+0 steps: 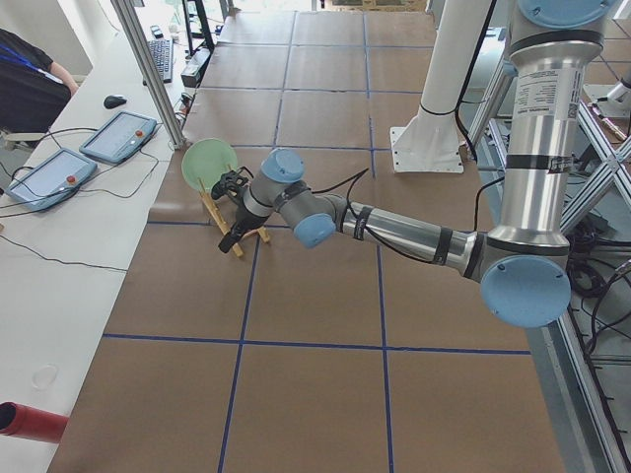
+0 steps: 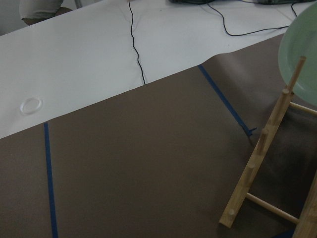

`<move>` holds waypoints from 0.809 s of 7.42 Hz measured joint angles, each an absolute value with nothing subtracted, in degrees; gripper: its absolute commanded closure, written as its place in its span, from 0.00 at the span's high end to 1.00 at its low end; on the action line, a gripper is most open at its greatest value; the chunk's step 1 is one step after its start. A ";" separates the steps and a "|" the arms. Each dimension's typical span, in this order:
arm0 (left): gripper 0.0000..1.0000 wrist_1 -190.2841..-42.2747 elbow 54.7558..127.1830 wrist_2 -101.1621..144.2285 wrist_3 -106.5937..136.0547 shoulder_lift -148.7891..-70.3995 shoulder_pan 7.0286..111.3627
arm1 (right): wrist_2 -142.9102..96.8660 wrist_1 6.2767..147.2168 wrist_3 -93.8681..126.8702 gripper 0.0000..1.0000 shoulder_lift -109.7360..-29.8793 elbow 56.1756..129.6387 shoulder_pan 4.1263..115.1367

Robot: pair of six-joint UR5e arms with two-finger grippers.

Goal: Place plate on rack

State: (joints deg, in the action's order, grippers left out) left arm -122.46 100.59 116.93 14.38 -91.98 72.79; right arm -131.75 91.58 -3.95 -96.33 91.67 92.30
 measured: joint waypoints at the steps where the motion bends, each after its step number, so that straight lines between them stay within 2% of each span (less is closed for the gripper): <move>1: 1.00 -116.79 99.69 120.00 9.70 -92.11 74.87 | -131.75 91.58 -3.95 1.00 -96.33 91.67 92.33; 6: 1.00 -101.65 90.77 133.05 -0.27 -91.38 85.35 | -131.75 91.58 -3.98 1.00 -96.33 91.67 92.29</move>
